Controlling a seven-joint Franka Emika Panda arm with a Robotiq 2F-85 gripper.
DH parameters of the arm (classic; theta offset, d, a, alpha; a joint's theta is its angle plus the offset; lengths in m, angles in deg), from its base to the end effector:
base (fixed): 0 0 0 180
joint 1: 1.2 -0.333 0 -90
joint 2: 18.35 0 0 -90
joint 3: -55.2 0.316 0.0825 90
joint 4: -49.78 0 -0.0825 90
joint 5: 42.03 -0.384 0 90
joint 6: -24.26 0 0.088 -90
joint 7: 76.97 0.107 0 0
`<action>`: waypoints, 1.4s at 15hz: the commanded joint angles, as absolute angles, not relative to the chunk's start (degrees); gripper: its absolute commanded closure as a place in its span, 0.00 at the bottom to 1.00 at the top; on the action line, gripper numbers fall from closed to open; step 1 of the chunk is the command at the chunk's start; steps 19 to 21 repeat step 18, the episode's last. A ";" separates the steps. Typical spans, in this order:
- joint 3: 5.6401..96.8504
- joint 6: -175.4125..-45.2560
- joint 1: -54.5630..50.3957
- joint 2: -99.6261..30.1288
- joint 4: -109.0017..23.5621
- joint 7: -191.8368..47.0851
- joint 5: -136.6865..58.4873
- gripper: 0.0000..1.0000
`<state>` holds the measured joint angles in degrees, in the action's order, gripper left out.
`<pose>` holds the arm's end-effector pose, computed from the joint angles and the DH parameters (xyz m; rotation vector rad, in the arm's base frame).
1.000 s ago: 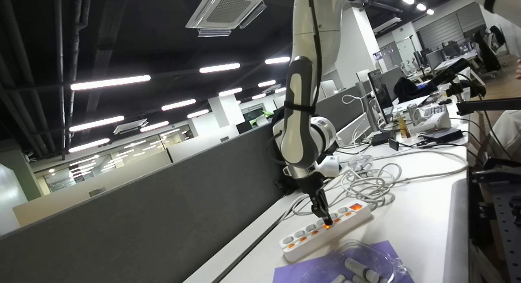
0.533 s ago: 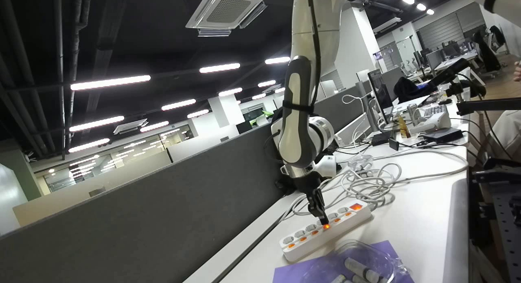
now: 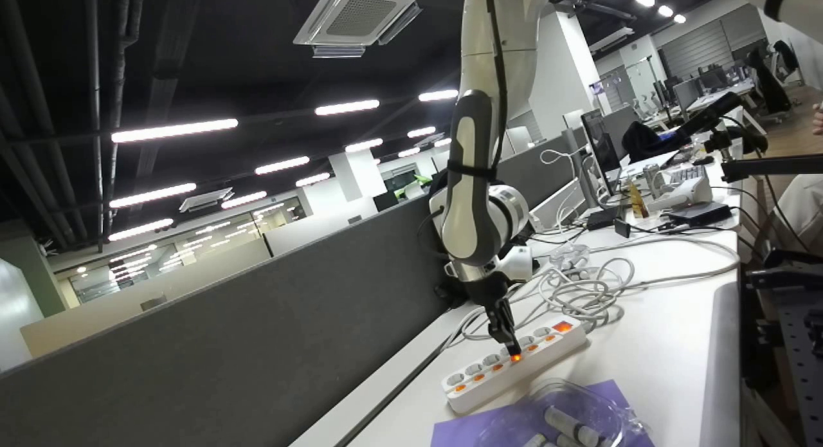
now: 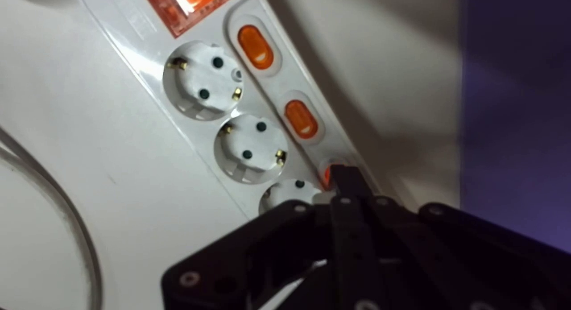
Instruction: Turn off the middle switch on the adapter
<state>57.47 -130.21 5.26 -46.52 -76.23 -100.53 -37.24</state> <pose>0.5507 -0.0368 0.1566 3.0581 0.6337 0.0026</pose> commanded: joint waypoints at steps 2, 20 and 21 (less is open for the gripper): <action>56.23 -129.67 4.72 -47.58 -75.16 -98.28 -35.70 1.00; 54.31 -129.27 3.61 -48.58 -76.63 -96.68 -32.75 1.00; 54.31 -129.27 3.61 -48.58 -76.63 -96.68 -32.75 1.00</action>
